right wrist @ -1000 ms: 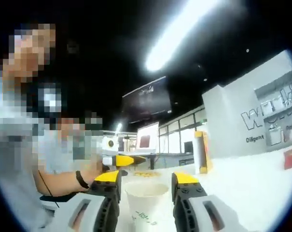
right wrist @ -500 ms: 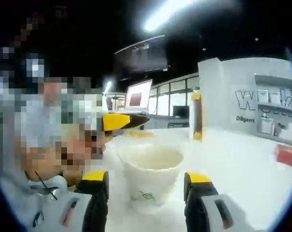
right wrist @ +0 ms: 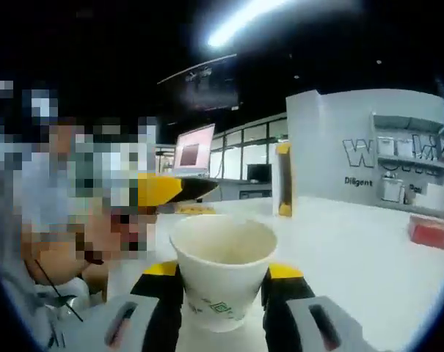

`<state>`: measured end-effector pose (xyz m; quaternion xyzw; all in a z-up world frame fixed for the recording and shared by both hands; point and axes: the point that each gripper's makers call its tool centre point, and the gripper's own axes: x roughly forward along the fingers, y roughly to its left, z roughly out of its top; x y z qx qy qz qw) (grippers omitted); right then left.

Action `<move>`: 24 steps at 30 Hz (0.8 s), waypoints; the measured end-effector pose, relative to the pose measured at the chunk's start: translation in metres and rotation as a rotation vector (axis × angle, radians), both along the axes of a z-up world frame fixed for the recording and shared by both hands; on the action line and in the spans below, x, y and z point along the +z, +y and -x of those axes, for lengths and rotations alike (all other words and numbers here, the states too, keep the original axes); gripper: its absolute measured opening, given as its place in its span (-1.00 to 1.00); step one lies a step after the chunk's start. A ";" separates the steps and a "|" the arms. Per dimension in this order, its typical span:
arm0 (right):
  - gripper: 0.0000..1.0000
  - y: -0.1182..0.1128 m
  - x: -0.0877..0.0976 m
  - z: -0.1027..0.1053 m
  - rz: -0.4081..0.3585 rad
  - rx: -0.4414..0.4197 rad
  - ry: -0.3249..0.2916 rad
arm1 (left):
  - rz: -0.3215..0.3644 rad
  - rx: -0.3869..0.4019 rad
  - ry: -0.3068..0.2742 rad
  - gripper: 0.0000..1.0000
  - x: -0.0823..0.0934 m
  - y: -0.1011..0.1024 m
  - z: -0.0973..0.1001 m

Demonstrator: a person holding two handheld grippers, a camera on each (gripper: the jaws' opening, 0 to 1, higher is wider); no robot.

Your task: Tear open the coffee pouch, take out the coffee, and pour the coffee from the pouch into the cup

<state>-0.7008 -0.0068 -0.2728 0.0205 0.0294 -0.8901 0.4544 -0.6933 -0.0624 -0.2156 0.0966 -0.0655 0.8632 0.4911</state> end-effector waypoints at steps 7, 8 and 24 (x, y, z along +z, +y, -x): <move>-0.16 0.072 0.043 0.040 0.015 -0.120 0.059 | 0.007 -0.007 -0.007 -0.31 -0.006 0.000 -0.003; -0.16 0.080 0.047 0.045 0.016 -0.132 0.064 | 0.003 -0.005 -0.009 -0.31 -0.006 0.000 -0.002; -0.18 0.300 0.049 0.190 -0.067 -0.539 0.088 | 0.032 0.012 -0.005 -0.35 -0.012 -0.003 -0.001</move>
